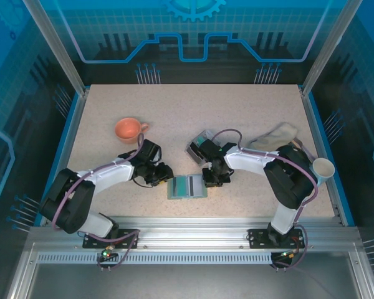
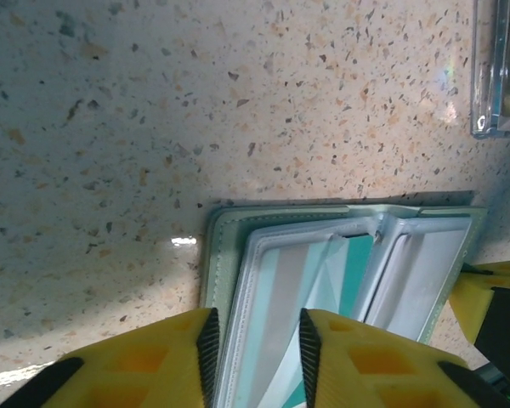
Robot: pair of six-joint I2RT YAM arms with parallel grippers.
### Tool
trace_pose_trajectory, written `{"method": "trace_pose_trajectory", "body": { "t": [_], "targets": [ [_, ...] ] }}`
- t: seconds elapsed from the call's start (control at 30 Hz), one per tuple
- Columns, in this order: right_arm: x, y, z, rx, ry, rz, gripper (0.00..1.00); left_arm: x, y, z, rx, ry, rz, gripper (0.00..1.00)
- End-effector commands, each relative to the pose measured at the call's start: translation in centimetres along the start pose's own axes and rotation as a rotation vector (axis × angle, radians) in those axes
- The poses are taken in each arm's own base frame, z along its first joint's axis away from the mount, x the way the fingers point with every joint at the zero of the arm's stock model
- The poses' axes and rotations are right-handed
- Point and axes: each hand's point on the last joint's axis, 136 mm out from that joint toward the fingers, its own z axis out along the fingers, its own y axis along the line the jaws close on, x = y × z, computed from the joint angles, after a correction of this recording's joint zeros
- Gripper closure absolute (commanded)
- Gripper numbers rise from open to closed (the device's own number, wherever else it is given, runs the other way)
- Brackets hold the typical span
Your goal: Put the credit cards into the card holder
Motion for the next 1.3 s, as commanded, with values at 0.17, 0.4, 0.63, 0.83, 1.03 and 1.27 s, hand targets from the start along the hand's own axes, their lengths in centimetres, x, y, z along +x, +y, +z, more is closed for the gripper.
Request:
{"method": "trace_pose_trajectory", "body": {
  "t": [0.17,0.4,0.63,0.83,1.03,1.27],
  "targets": [
    [0.5,0.9,2.0,-0.023,0.032,-0.02,0.88,-0.4,0.7,1.6,-0.028,0.024,0.008,0.65],
    [0.6,0.9,2.1,-0.023,0.035,-0.02,0.88,-0.3,-0.3,2.6,0.035,0.053,0.009,0.7],
    [0.8,0.9,2.4,-0.025,0.038,-0.015,0.88,-0.1,-1.7,2.2,0.128,0.048,0.015,0.74],
    [0.8,0.7,2.5,-0.022,0.039,-0.012,0.88,0.0,-1.8,2.2,0.133,0.056,0.014,0.81],
    [0.8,0.6,2.4,-0.017,0.034,-0.01,0.88,0.1,-2.6,1.2,0.16,0.048,0.033,0.9],
    [0.5,0.9,2.0,-0.028,0.024,-0.01,0.88,0.4,-3.5,-0.5,0.176,0.045,0.063,1.0]
  ]
}}
